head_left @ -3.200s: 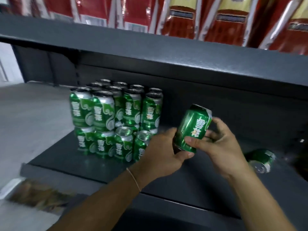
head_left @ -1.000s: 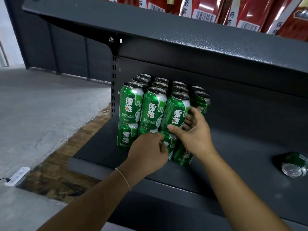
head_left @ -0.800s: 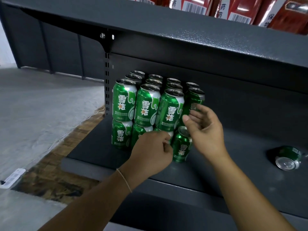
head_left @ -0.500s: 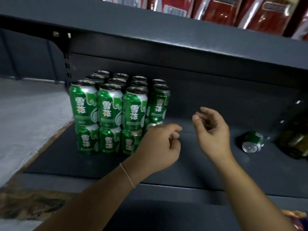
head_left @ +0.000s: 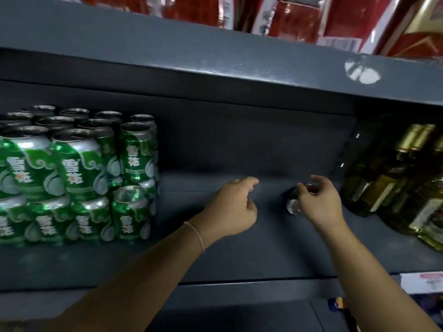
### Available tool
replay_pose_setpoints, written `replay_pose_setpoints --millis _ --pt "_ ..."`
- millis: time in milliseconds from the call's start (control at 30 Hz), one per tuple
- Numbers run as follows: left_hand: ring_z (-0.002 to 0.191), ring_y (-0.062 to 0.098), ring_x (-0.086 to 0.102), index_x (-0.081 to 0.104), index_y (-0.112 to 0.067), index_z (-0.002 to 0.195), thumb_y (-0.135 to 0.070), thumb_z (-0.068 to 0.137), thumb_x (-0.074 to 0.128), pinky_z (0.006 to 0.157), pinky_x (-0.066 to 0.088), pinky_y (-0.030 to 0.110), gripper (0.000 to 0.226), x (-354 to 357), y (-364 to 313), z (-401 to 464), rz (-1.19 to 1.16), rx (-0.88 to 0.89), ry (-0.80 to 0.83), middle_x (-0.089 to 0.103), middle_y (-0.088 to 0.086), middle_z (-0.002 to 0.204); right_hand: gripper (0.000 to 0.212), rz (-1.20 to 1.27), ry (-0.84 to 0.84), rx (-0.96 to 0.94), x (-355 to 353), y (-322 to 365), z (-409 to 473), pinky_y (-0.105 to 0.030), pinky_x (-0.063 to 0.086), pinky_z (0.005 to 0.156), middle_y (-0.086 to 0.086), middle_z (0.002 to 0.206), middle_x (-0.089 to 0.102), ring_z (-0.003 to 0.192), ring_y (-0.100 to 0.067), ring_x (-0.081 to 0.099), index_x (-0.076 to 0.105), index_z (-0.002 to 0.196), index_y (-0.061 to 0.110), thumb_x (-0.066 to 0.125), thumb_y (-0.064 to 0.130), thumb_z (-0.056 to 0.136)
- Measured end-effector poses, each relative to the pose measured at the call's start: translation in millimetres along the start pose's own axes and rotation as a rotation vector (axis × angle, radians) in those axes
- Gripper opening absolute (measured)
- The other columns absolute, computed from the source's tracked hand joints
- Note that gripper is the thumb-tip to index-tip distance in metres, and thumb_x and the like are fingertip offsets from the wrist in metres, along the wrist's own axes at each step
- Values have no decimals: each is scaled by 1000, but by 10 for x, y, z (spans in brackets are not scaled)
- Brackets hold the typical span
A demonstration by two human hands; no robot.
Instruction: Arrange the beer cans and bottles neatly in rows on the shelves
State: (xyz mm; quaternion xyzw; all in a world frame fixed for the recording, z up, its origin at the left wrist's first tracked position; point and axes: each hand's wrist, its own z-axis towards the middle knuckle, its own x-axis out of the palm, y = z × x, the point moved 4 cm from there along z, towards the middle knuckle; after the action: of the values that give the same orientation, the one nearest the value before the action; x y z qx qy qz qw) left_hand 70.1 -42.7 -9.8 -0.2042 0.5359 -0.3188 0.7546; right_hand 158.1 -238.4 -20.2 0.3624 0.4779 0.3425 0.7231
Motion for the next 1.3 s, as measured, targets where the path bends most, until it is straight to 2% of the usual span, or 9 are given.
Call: replay_pose_setpoints --millis 133,233,500,600,733,867,1033,1200,1300 --pt "118 14 53 41 -21 143 -9 90 45 97 40 19 54 323 -97 229 24 -17 29 49 -1 139 45 -74 28 177 -89 -439 302 -39 45 100 -14 120 62 118 -35 57 52 129 8 64 29 90" --pt "117 17 54 40 -19 144 -10 90 46 102 44 27 54 534 -135 355 40 -39 53 48 1 140 59 -76 73 271 -73 -640 462 -37 40 103 -18 135 55 127 -34 50 46 136 4 66 36 90" --pt "117 20 54 39 -18 144 -12 89 48 100 46 30 55 787 -83 412 81 -138 74 48 3 140 84 -132 216 318 167 -793 721 -29 48 83 -9 113 62 110 -29 61 51 124 3 76 62 70" --pt "117 17 53 40 -18 143 -12 90 48 98 45 25 55 772 -45 379 87 -167 77 49 2 139 74 -136 250 331 209 -797 746 -28 48 75 -8 105 63 93 -25 60 55 121 3 76 53 71" --pt "116 16 54 43 -16 141 -11 89 51 97 42 19 53 709 -15 340 92 -189 44 51 2 137 52 -26 246 313 198 -873 750 -33 54 75 -11 98 70 86 -26 65 67 98 6 76 49 70" --pt "120 15 52 42 -16 142 -11 89 51 100 40 19 54 623 -6 316 78 -201 24 49 1 139 55 201 310 295 131 -732 670 -36 53 72 -12 99 72 87 -29 68 66 103 9 74 46 63" --pt "132 15 42 31 -16 148 -16 87 55 106 34 20 66 471 1 283 130 -187 -10 38 2 148 14 451 456 170 85 -325 541 -36 47 72 -12 88 70 78 -24 64 67 88 12 70 19 76" --pt "142 13 26 20 -18 153 -37 78 74 112 21 18 94 209 -18 201 164 -121 -47 25 -3 155 19 564 536 68 168 55 328 -34 50 71 -11 85 66 76 -20 63 64 92 8 73 8 74" --pt "133 10 42 32 -22 147 -41 71 80 107 34 21 93 115 2 93 101 -161 3 43 -6 146 25 591 573 22 282 253 172 -32 54 64 -8 75 70 67 -17 67 63 104 4 68 -4 81"
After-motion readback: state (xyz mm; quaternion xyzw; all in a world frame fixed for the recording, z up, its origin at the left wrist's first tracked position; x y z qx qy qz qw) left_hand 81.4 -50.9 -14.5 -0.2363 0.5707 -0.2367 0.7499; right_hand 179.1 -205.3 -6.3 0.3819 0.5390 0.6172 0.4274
